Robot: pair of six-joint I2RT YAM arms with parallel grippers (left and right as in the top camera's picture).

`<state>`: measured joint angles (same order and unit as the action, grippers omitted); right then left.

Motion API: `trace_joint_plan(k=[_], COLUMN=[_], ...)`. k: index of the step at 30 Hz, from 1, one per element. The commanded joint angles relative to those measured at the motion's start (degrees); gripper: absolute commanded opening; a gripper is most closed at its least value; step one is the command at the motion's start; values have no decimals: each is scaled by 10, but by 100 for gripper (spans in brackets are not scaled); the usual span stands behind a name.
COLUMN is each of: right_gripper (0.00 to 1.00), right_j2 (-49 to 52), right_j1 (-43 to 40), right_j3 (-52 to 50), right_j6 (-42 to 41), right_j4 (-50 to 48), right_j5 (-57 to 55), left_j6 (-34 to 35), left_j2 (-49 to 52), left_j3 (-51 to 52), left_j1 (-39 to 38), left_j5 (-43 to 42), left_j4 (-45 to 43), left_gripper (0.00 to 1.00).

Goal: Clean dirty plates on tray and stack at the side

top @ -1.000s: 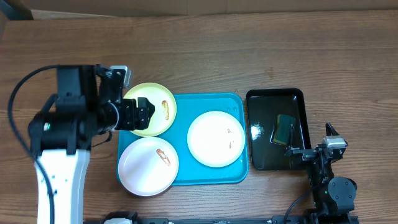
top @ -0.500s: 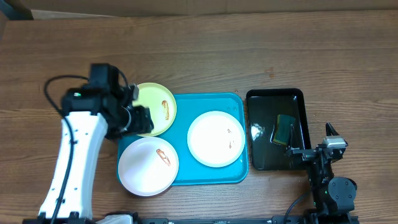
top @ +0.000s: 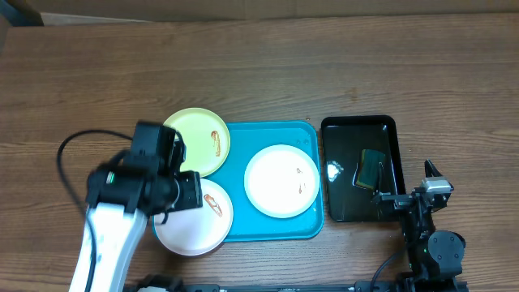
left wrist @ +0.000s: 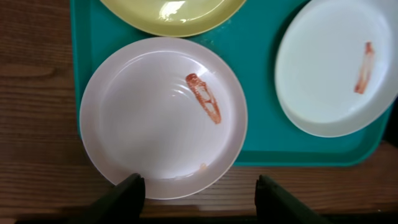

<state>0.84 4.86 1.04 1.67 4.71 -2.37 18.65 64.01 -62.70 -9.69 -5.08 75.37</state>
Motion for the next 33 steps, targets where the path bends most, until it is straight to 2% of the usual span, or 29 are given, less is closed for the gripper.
trace_joint_plan(k=[1, 4, 9, 19, 24, 33], right_gripper=[100, 100, 100, 100, 100, 100], right_j2=[-6, -6, -6, -6, -6, -6], right_j1=[-3, -3, -3, -3, -3, -3], right_j3=[-6, -6, -6, -6, -6, -6], right_j6=[-2, -2, -2, -2, -2, -2], right_j4=[-2, -2, -2, -2, -2, -2], right_j5=[-5, -5, -5, -5, -5, -5], left_j6=[71, 102, 127, 127, 127, 127], left_j2=[-56, -72, -63, -19, -7, 0], left_j3=[6, 9, 24, 26, 26, 26], left_j1=[-37, -66, -91, -95, -95, -95], left_j5=[10, 10, 10, 11, 12, 6], left_j4=[11, 23, 24, 22, 5, 3], left_gripper=[60, 66, 70, 76, 85, 87])
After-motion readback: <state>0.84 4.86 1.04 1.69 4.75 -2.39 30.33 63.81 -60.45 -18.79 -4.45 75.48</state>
